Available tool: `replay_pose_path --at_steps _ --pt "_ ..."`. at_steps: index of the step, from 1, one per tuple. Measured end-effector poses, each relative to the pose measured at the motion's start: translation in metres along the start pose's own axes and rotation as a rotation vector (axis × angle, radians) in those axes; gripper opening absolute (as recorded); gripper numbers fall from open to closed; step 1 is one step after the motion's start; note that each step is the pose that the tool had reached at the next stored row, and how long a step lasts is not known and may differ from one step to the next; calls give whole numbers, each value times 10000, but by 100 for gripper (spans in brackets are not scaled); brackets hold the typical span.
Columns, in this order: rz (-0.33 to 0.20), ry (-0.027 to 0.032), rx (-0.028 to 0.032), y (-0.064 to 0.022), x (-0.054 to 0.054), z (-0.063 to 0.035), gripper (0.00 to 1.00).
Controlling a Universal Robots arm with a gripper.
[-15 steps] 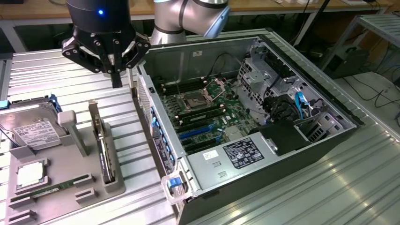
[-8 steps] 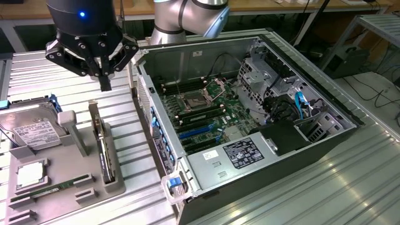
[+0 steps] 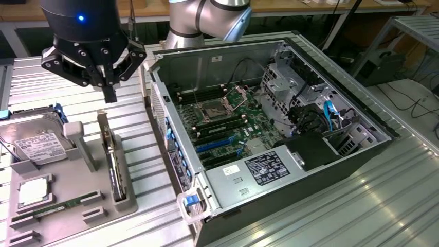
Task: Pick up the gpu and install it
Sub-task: 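Reach for the gpu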
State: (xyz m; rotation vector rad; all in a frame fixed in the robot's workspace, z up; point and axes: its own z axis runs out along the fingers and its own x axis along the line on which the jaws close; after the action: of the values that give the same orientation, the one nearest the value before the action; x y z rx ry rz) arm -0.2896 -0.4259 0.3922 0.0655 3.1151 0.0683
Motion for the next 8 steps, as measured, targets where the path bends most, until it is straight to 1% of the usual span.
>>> replay_pose_path --at_steps 8 --pt "-99 5 -1 -69 91 -6 11"
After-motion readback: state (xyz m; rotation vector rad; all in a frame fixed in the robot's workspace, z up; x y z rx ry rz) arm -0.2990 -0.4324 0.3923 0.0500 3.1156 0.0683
